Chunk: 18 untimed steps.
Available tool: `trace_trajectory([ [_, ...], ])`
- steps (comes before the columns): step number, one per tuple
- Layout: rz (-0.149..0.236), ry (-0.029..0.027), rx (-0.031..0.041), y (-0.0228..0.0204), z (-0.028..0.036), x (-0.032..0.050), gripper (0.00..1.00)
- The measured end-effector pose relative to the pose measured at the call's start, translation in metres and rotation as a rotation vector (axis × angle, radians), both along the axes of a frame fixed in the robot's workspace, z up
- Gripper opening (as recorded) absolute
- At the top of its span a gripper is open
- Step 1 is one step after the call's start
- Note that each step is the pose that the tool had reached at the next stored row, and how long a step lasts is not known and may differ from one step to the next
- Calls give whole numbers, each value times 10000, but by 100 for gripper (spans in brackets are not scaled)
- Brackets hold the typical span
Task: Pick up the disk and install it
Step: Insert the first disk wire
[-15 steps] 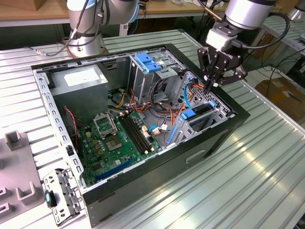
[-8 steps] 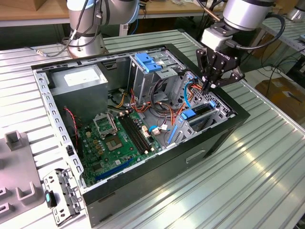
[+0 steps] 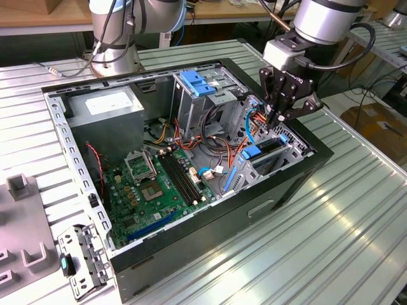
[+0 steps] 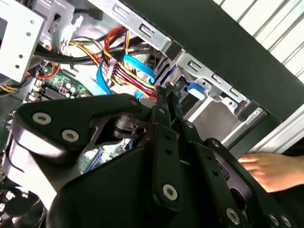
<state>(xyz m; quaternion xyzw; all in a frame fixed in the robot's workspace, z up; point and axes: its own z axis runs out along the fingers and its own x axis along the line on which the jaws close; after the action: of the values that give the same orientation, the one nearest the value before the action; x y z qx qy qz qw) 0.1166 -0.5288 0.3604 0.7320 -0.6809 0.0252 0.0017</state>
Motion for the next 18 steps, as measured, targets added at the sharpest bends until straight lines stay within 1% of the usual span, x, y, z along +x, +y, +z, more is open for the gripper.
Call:
trace_trajectory([
  [1, 0, 0, 1, -8, -2, 0, 16],
  [4, -4, 0, 1, -49, -4, -2, 16],
  [5, -4, 0, 1, -53, -5, -2, 16],
  [7, -4, 0, 2, -54, -5, -2, 16],
  [9, -4, 0, 1, -63, -4, -2, 16],
  [18, -3, 0, 1, -66, -4, -2, 16],
])
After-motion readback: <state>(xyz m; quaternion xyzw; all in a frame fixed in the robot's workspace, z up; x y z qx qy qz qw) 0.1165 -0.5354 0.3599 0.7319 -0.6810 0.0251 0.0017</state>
